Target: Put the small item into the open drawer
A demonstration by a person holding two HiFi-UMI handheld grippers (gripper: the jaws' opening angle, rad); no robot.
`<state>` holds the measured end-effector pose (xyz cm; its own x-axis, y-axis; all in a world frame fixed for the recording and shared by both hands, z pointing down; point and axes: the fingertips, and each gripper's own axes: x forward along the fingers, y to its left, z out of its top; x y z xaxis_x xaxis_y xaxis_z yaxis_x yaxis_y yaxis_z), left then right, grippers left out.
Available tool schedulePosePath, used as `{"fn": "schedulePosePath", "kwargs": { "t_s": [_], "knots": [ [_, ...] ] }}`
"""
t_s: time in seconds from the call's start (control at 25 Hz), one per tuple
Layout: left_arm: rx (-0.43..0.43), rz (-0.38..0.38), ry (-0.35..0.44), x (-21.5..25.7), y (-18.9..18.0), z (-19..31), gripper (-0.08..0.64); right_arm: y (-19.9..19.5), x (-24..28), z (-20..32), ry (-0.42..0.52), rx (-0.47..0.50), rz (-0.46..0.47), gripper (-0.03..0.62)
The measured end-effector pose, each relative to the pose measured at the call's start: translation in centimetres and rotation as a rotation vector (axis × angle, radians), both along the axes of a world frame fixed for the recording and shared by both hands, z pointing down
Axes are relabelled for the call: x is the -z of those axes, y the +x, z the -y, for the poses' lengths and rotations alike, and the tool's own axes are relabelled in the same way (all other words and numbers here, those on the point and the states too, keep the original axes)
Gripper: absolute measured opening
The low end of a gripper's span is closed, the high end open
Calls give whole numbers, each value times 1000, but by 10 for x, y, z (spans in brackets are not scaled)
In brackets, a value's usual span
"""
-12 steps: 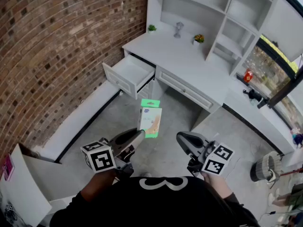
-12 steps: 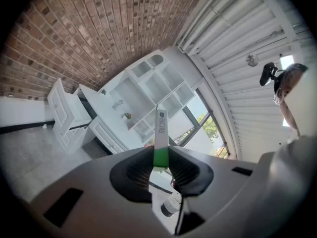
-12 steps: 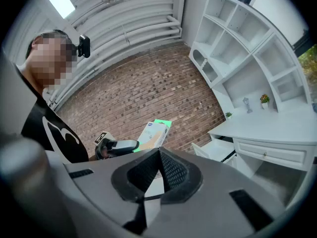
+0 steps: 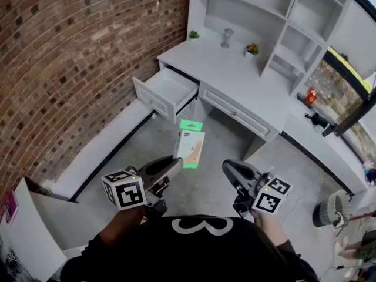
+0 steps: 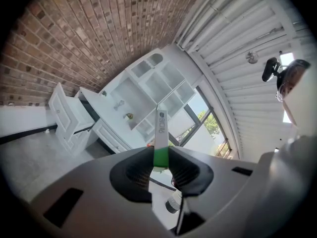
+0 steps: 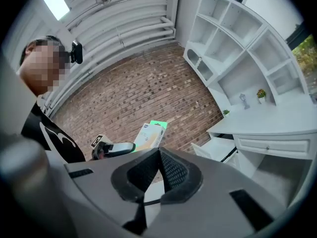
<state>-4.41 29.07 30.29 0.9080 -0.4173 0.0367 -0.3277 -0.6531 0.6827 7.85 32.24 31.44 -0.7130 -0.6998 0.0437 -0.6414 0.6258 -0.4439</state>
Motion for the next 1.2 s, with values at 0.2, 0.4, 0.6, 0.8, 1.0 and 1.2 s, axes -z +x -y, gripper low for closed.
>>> {"fn": "schedulePosePath", "kwargs": {
  "t_s": [0.2,0.4,0.6,0.8,1.0,1.2],
  "knots": [
    [-5,6,-1,1,-11,1,91,-21,-4,5,-4,30,-16,12],
    [21,14,-4,-1,-30,11,91,-39,-6,17,-11,54,-5,12],
    [54,11,-12,-6,-37,21,91,-43,-11,31,-25,94,5,12],
    [95,9,-29,-12,-46,51,91,-52,-15,63,-38,126,-3,11],
    [123,26,-71,-24,-54,94,91,-59,-24,115,-70,156,9,12],
    [169,46,-108,-34,-66,157,91,-71,-33,184,-98,200,19,12]
  ]
}}
